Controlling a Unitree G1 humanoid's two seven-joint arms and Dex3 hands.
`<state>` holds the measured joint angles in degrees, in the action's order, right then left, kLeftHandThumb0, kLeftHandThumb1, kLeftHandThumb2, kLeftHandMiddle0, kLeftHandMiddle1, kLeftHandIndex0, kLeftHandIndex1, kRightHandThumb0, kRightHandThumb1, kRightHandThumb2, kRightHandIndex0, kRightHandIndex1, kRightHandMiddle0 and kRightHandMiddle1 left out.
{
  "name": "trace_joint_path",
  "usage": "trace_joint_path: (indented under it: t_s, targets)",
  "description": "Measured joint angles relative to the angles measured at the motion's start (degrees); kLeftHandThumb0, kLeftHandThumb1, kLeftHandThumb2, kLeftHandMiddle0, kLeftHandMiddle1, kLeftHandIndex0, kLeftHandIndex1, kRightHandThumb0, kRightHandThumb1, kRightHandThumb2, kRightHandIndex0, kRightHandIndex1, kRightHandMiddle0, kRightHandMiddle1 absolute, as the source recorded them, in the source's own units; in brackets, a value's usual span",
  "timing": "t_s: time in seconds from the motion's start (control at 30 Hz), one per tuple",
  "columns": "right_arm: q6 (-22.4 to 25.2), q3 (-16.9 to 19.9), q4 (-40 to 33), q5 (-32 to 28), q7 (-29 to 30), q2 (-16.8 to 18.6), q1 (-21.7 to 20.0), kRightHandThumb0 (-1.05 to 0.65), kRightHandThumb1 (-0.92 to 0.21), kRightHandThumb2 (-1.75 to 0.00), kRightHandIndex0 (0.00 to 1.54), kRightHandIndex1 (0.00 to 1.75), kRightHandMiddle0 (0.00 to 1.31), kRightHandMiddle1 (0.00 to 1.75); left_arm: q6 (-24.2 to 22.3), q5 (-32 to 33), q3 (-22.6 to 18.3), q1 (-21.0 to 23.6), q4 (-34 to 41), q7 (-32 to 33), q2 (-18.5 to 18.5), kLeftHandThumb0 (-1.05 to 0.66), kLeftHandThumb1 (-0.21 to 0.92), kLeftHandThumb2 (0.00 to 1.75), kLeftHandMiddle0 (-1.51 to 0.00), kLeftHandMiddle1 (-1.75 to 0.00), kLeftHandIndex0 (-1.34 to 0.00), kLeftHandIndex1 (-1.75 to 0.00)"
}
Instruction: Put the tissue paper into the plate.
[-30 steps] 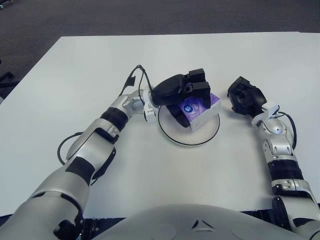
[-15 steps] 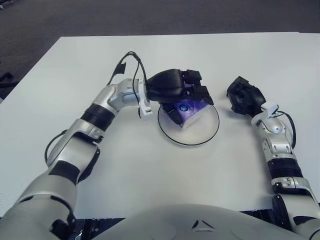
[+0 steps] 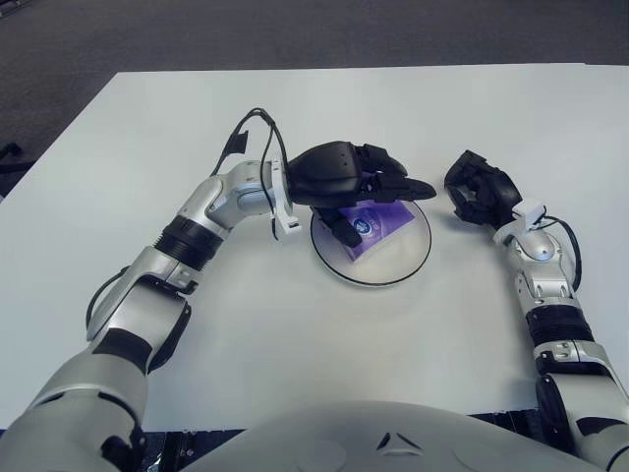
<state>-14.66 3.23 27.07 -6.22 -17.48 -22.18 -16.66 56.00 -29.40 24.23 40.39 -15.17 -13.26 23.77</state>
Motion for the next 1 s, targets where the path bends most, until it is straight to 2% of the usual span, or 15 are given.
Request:
trace_joint_path:
  t_s: [0.03,0.07,0.17,0.33,0.43,0.53,0.67,0.83,1.0]
  targets:
    - [0.0,0.0,0.0,-0.1,-0.1,0.0,0.0,-0.39,-0.90,-0.16,0.63,1.52,0.62,1.31,-0.3,0.6,-0.4,-0.4,0.5,-0.2,0.0,-1.01,0.92,1.05,-0.42,0.00,-0.24,0.00]
    - [0.0,0.0,0.1,-0.2,-0.2,0.0,0.0,-0.39,-0.86,-0.24,0.64,1.57,0.62,1.33,-0.6,1.3,-0.7,-0.8,0.9,-0.3,0.0,-1.02,0.92,1.05,-0.41,0.00,-0.23,0.00]
    - [-0.1,0.0,0.4,-0.8,-0.5,-0.1,-0.1,-0.41,-0.65,-0.69,0.71,1.70,0.57,1.51,-1.8,3.9,-1.4,-2.0,2.6,-0.8,-0.1,-1.04,0.92,1.02,-0.35,0.00,-0.19,0.00]
    - [-0.9,0.0,1.4,-1.5,-1.3,-0.1,-0.3,-0.42,-0.57,-0.89,0.73,1.74,0.51,1.63,-4.3,7.1,-2.1,-4.3,5.0,-1.4,-0.9,-1.05,0.92,1.00,-0.32,0.00,-0.16,0.00]
    - [-1.3,0.0,1.9,-1.5,-1.5,-0.2,-0.5,-0.42,-0.56,-0.93,0.72,1.74,0.50,1.66,-5.6,7.9,-2.4,-5.5,6.0,-1.6,-1.3,-1.05,0.92,0.99,-0.31,0.00,-0.15,0.00]
    - [-1.4,-0.1,2.3,-1.4,-1.6,-0.2,-0.8,-0.41,-0.59,-0.92,0.71,1.75,0.44,1.70,-7.1,8.0,-3.2,-6.7,6.9,-1.6,-1.8,-1.05,0.92,0.99,-0.31,0.00,-0.14,0.00]
    - [-1.4,-0.4,2.7,-1.4,-1.4,-0.3,-1.3,-0.40,-0.62,-0.89,0.72,1.75,0.41,1.72,-9.0,7.2,-4.9,-8.1,8.3,-0.8,-2.5,-1.05,0.92,1.00,-0.37,-0.02,-0.20,-0.03]
    - [-1.4,-0.6,2.8,-1.4,-1.2,-0.4,-1.5,-0.40,-0.62,-0.91,0.81,1.75,0.40,1.74,-10.2,3.4,-8.9,-10.5,10.4,3.9,-3.5,-1.05,0.92,1.00,-0.44,-0.02,-0.26,-0.06]
    - [-1.4,-0.8,2.8,-1.3,-1.0,-0.3,-1.5,-0.40,-0.62,-0.91,0.83,1.75,0.39,1.75,-10.1,1.5,-12.7,-12.0,10.8,7.9,-3.2,-1.05,0.92,1.01,-0.45,-0.02,-0.28,-0.06]
